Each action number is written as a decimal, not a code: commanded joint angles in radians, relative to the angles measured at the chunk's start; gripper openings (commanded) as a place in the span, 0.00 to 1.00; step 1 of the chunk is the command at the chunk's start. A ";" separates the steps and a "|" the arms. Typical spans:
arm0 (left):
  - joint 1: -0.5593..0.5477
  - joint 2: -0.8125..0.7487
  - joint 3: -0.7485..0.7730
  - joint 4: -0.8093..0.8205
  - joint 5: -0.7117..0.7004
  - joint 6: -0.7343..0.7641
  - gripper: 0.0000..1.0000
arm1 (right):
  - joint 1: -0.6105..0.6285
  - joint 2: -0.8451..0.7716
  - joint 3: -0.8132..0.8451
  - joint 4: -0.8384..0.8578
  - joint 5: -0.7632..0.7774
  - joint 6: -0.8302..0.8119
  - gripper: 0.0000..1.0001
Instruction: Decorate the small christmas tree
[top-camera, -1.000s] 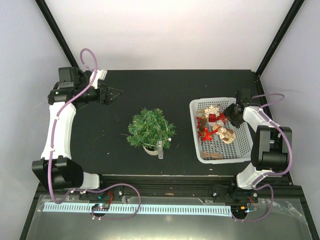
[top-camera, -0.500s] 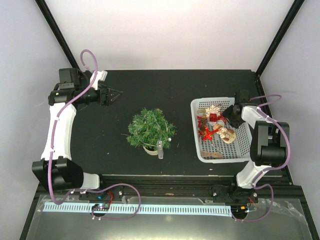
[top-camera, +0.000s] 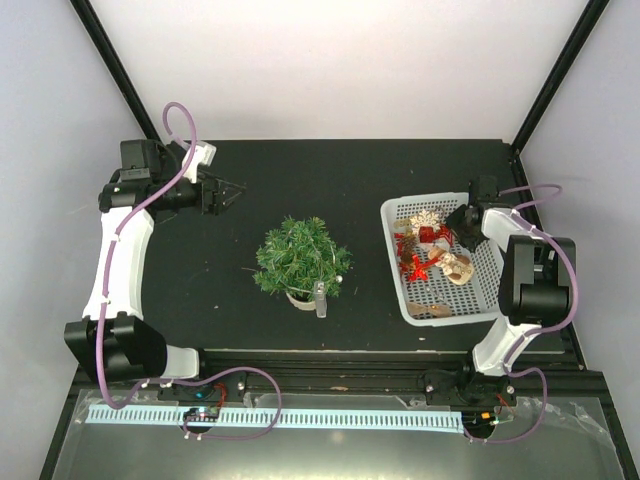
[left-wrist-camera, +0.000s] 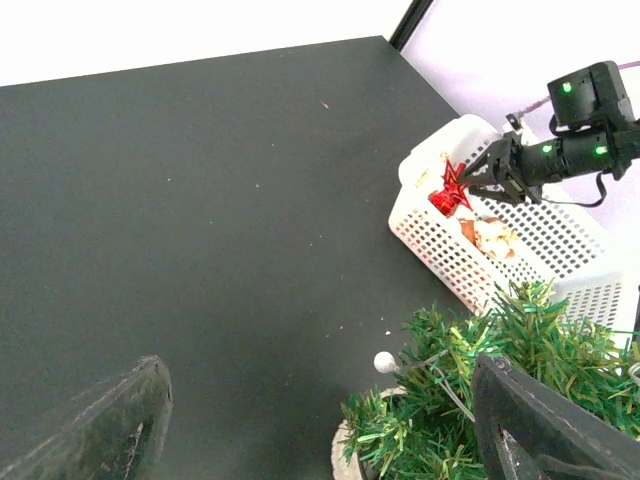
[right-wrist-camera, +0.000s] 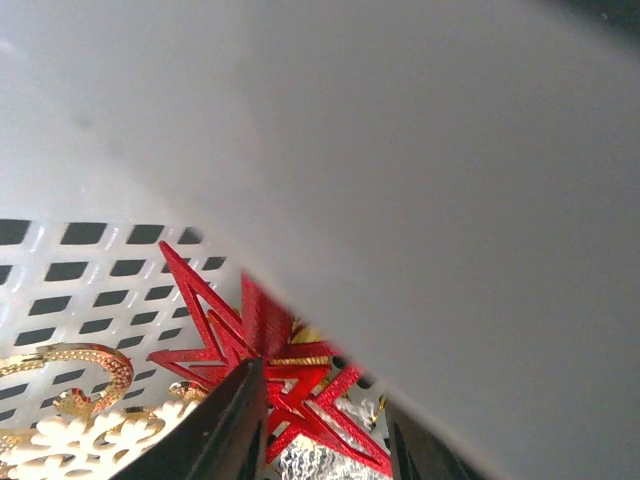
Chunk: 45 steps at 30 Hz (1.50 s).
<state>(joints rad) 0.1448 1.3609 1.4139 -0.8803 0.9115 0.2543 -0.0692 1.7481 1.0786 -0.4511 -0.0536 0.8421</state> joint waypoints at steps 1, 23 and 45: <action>0.001 -0.032 -0.006 0.021 0.042 0.024 0.82 | -0.004 0.027 0.012 0.021 -0.002 -0.008 0.33; 0.001 -0.057 -0.049 0.043 0.066 0.035 0.82 | 0.006 -0.071 0.025 0.007 0.020 -0.095 0.09; -0.006 -0.064 0.010 0.012 0.053 0.112 0.82 | 0.008 -0.324 0.100 -0.241 -0.004 -0.125 0.06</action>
<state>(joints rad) 0.1448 1.3148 1.3556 -0.8398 0.9474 0.2970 -0.0669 1.4952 1.1828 -0.6357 -0.0296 0.6937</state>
